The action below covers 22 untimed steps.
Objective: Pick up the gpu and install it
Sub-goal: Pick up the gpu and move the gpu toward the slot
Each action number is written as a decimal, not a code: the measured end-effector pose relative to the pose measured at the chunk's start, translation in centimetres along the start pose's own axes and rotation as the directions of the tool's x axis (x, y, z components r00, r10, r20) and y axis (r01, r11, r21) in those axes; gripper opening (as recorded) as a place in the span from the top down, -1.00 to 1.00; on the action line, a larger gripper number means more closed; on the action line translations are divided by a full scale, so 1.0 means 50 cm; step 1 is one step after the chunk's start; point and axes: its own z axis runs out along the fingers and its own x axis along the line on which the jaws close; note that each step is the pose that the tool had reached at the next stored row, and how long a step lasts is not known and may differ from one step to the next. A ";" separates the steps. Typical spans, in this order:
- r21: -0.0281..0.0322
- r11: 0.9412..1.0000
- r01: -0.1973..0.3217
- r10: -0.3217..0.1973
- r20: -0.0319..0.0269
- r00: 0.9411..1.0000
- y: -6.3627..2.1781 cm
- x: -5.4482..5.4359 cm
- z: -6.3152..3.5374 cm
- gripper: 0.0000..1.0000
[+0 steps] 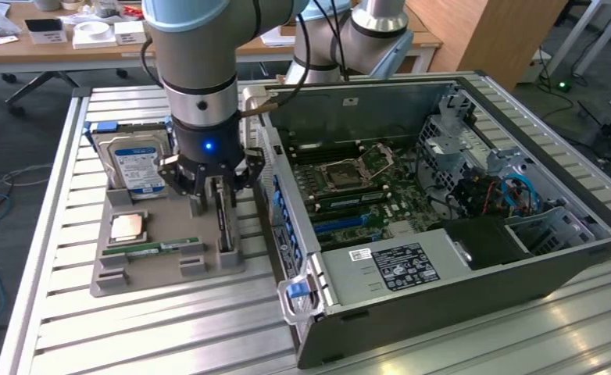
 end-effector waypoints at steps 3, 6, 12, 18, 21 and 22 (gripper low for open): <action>-0.001 1.000 0.000 0.000 0.000 1.000 0.004 0.000 0.005 0.03; -0.001 1.000 0.000 0.000 0.000 1.000 0.004 0.000 0.015 0.03; -0.001 1.000 0.000 0.000 0.000 1.000 0.005 0.000 0.032 0.03; -0.001 1.000 0.000 0.000 0.000 1.000 0.006 -0.001 0.033 0.03; -0.001 1.000 0.000 0.000 0.000 1.000 0.006 -0.001 0.033 0.03; -0.001 1.000 0.000 0.000 0.000 1.000 0.006 -0.001 0.033 0.03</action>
